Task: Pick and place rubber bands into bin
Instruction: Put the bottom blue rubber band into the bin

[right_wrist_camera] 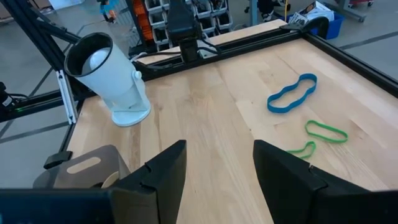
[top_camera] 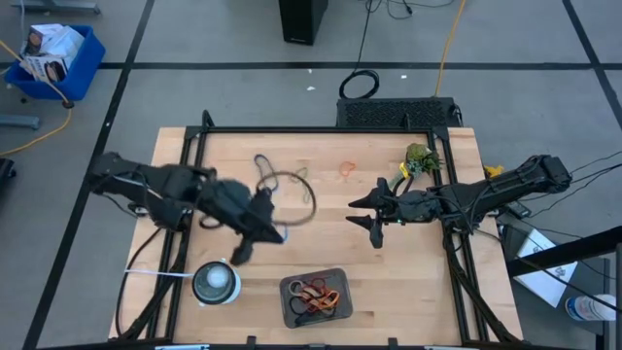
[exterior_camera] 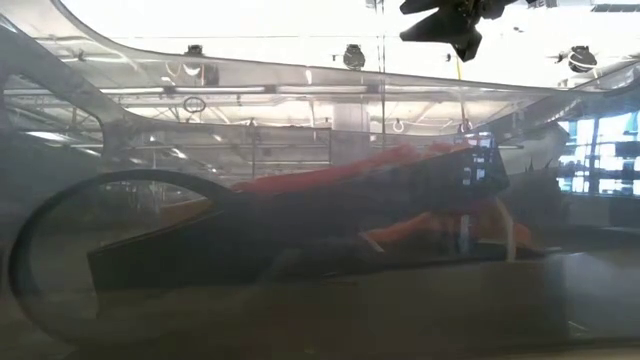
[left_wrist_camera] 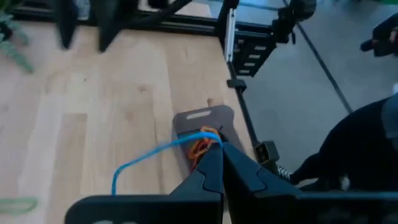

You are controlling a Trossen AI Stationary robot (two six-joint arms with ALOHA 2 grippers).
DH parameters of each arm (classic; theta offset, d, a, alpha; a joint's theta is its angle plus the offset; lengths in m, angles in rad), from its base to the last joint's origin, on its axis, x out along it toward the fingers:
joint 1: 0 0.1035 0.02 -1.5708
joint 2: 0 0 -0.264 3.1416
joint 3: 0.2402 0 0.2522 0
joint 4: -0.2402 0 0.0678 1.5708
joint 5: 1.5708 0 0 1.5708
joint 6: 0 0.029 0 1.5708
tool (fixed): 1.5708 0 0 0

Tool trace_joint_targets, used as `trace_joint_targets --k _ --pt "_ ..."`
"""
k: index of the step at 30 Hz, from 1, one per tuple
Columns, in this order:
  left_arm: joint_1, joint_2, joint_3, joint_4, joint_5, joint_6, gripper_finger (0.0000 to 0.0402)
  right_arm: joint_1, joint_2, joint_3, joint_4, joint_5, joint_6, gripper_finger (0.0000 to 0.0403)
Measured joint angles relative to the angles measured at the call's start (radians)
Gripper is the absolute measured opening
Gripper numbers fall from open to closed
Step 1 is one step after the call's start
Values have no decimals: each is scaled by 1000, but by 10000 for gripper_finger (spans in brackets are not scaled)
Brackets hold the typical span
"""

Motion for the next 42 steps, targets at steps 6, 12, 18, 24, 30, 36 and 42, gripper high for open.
trace_joint_targets --k 6,12,18,24,30,36,42 --pt "-95 141 0 46 -56 -77 1 0 0 0 -2 0 0 183" --pt "-136 331 0 136 -10 -152 1 0 0 0 -13 0 0 183" --pt "-167 485 0 231 72 -210 1 0 0 0 -42 0 0 183" --pt "-176 592 0 253 74 -267 1 2 0 0 -38 0 0 183" --pt "-177 664 0 254 60 -279 6 2 0 0 -37 0 2 183" --pt "-164 680 0 254 47 -330 23 2 0 0 -38 -4 8 183" --pt "-152 663 0 268 32 -377 37 2 0 0 -37 -76 8 183"
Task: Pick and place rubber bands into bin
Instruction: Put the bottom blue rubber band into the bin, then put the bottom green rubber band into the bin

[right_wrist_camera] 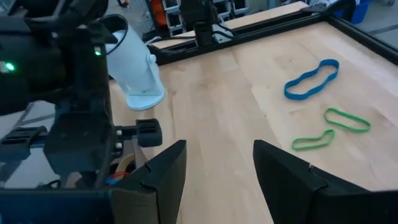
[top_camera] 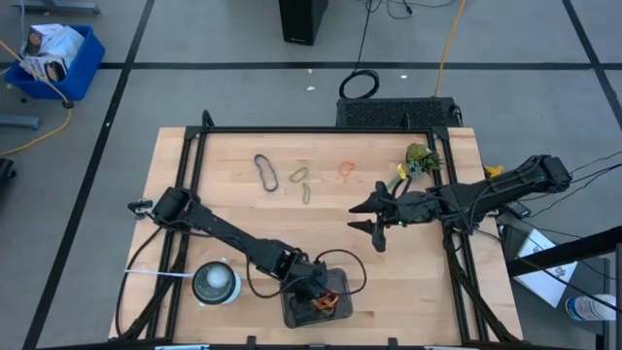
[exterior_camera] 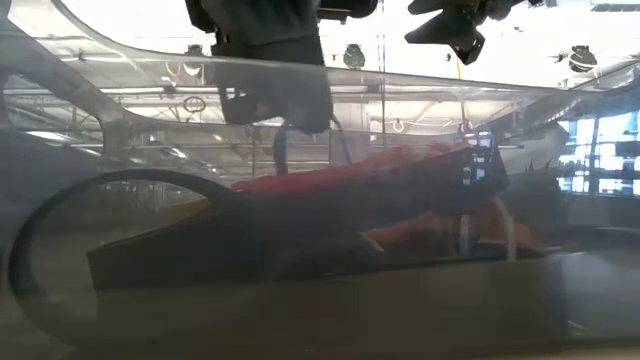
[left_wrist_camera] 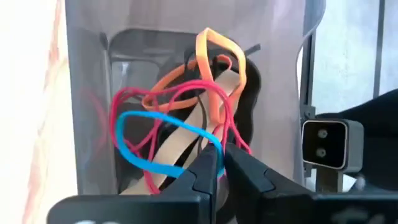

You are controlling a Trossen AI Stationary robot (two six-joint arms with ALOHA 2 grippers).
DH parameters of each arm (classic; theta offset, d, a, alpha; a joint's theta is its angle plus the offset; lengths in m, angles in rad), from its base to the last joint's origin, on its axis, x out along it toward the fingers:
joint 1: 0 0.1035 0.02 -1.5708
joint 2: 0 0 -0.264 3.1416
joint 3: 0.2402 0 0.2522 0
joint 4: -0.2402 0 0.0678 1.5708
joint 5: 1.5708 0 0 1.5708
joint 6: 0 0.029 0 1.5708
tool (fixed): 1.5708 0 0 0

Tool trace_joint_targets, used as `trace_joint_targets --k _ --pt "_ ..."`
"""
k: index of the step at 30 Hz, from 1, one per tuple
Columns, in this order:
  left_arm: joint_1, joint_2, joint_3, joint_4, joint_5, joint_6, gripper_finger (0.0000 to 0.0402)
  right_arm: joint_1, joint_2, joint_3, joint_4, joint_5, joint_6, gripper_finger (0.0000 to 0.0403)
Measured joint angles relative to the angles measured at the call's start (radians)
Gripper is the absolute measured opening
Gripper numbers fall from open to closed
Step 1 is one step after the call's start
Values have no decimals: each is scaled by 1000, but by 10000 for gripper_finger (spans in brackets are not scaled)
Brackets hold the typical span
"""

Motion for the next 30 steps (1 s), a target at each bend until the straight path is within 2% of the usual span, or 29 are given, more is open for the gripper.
trace_joint_targets --k 4,11,16,24,30 --pt "-1 3 0 -7 35 3 67 0 0 0 7 -2 10 183" --pt "0 3 0 -9 86 39 172 0 0 0 7 -1 23 183" --pt "4 3 0 -11 117 32 222 0 0 0 7 -1 23 183" --pt "35 -27 0 -64 131 29 245 0 0 0 7 -1 23 183" --pt "59 -93 -1 -226 54 52 246 0 0 0 7 0 19 183"
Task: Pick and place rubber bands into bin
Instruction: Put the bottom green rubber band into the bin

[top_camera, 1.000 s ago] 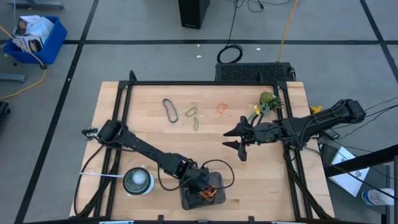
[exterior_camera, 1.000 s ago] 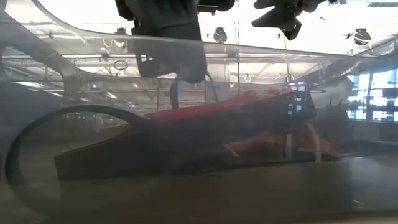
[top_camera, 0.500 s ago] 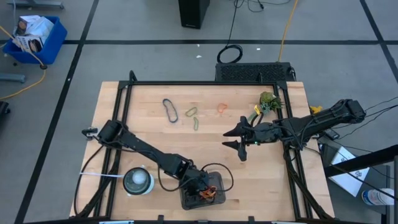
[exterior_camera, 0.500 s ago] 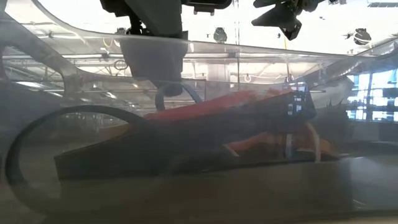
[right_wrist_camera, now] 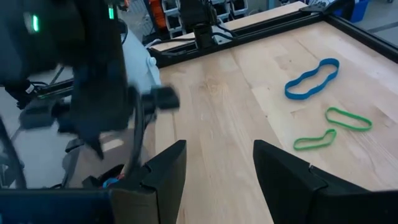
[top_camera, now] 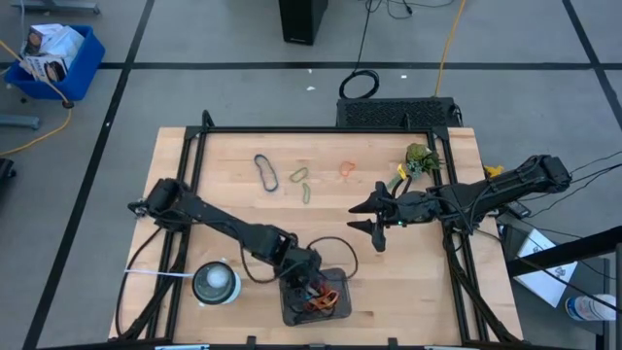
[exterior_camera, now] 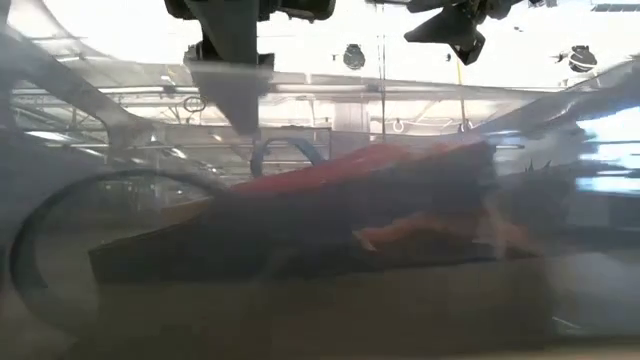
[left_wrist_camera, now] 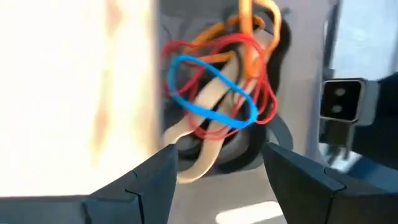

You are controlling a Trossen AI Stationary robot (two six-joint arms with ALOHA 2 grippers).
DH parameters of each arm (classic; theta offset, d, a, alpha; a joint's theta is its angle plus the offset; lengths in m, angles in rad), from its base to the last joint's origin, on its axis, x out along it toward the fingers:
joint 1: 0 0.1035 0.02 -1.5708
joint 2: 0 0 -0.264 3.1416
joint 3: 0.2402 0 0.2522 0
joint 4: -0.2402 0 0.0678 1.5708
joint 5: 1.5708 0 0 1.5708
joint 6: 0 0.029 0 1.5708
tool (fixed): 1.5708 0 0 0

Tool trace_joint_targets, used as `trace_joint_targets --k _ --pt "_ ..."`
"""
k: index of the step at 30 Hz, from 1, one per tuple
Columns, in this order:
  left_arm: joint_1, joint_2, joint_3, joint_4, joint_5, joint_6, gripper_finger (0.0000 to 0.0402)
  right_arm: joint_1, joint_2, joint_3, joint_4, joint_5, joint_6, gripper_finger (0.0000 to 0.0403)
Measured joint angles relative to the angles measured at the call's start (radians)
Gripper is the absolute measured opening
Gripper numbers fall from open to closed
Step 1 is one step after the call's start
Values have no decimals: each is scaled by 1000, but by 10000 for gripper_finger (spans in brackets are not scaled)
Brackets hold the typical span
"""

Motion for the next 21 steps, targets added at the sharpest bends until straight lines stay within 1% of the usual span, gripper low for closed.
trace_joint_targets --k 4,6,9,11,15,17,21 --pt "25 -92 0 -115 -125 57 246 -2 0 0 0 1 -6 183" --pt "48 -146 0 -163 -170 75 246 -2 0 0 0 2 -17 183" --pt "89 -236 0 -195 -179 84 246 -2 0 0 4 2 -19 183" --pt "118 -302 0 -227 -187 125 246 -2 0 0 5 2 -19 183" --pt "181 -414 0 -320 -264 245 246 -3 0 0 8 3 -20 183" --pt "222 -452 0 -362 -294 303 246 -3 0 0 8 3 -20 183" --pt "322 -479 0 -402 -290 395 246 -4 0 0 8 11 -20 183"
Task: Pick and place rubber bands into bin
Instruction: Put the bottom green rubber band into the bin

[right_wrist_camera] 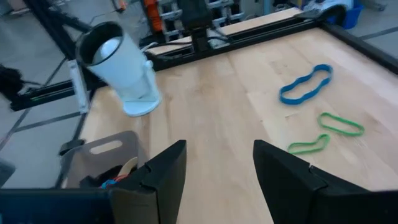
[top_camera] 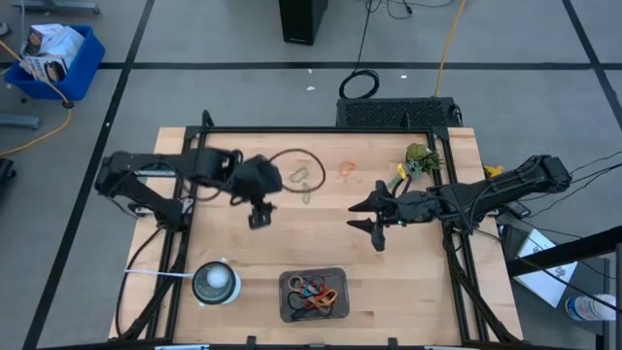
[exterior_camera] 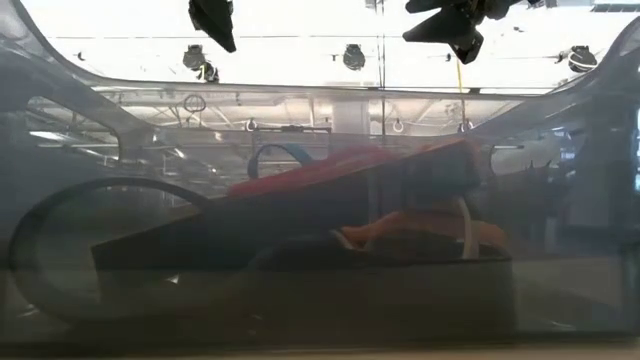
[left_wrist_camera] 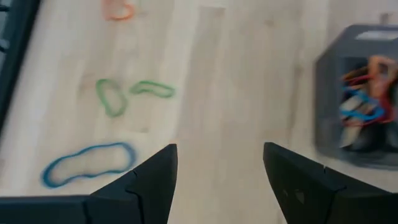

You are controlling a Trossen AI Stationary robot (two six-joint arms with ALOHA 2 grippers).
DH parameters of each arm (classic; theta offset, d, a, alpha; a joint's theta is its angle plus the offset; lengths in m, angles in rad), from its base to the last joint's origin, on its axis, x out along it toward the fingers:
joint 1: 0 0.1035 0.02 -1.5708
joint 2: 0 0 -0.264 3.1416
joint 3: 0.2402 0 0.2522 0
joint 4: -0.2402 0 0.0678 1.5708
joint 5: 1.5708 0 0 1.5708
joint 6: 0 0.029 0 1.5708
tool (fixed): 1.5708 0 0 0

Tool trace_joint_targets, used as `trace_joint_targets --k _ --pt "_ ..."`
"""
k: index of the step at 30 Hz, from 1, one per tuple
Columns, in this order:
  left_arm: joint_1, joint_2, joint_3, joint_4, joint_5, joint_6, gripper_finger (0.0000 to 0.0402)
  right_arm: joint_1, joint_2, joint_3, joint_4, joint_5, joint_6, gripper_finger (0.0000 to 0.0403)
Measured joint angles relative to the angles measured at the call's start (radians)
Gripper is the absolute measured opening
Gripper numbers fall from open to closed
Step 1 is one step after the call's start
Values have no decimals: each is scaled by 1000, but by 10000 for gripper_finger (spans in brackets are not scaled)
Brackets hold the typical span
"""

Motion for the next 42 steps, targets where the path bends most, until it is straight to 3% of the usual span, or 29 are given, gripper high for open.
trace_joint_targets --k 4,8,15,20,26,36,42 --pt "104 -1 0 -7 16 153 246 -11 0 0 0 19 0 183" --pt "188 36 0 74 133 339 246 -32 0 0 -1 18 -1 183" --pt "273 152 0 179 230 491 246 -71 0 0 -9 18 -4 183" --pt "294 266 0 248 289 506 246 -83 0 0 -9 18 -4 183" --pt "290 397 0 269 222 538 246 -83 0 0 -44 18 -1 183" --pt "296 513 -4 352 230 522 246 -82 -19 0 -162 23 30 183" --pt "295 515 -108 460 202 489 246 -58 -111 0 -233 182 44 183"
